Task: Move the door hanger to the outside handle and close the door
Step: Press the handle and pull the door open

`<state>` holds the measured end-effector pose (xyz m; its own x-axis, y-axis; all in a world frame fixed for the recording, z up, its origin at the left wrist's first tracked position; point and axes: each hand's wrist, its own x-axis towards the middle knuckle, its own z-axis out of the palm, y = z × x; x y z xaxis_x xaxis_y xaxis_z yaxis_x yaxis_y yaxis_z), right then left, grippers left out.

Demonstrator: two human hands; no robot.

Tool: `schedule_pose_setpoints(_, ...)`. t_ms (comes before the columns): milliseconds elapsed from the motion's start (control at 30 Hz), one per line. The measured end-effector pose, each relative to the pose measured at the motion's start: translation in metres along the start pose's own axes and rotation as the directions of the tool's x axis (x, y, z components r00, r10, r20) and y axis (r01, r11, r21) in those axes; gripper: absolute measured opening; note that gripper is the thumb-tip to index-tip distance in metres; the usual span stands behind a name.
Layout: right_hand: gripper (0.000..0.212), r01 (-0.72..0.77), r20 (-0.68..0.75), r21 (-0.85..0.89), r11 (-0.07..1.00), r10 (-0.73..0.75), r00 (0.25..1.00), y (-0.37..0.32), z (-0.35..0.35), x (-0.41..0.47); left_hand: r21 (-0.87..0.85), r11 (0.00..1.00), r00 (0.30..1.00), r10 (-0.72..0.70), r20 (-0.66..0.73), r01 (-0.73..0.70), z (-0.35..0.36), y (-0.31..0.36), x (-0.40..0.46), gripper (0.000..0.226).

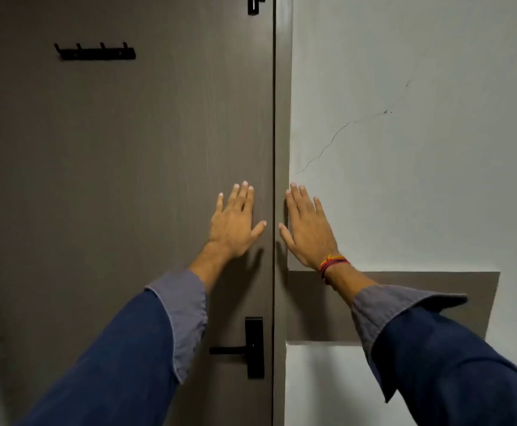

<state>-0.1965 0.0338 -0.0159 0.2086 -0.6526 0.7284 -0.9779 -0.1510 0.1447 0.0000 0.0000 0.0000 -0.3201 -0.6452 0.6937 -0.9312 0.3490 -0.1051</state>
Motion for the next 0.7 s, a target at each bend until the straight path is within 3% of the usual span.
schedule_pose_setpoints(267,0.082,-0.101,-0.037,-0.008,0.995,0.1,0.994,-0.028,0.098,-0.055,0.005,1.0,0.989,-0.012,0.147,0.011,0.117,0.002,-0.099,0.083)
schedule_pose_setpoints(500,0.089,-0.177,-0.061,-0.086,0.98,0.172,0.983,-0.044,0.18,-0.112,0.036,0.998,0.982,0.035,0.184,-0.042,0.206,0.011,-0.179,0.052)
schedule_pose_setpoints(700,0.088,-0.195,-0.22,-0.124,0.973,0.165,0.962,-0.037,0.213,-0.112,0.025,0.995,0.964,-0.104,0.246,0.101,0.251,0.02,-0.201,0.062)
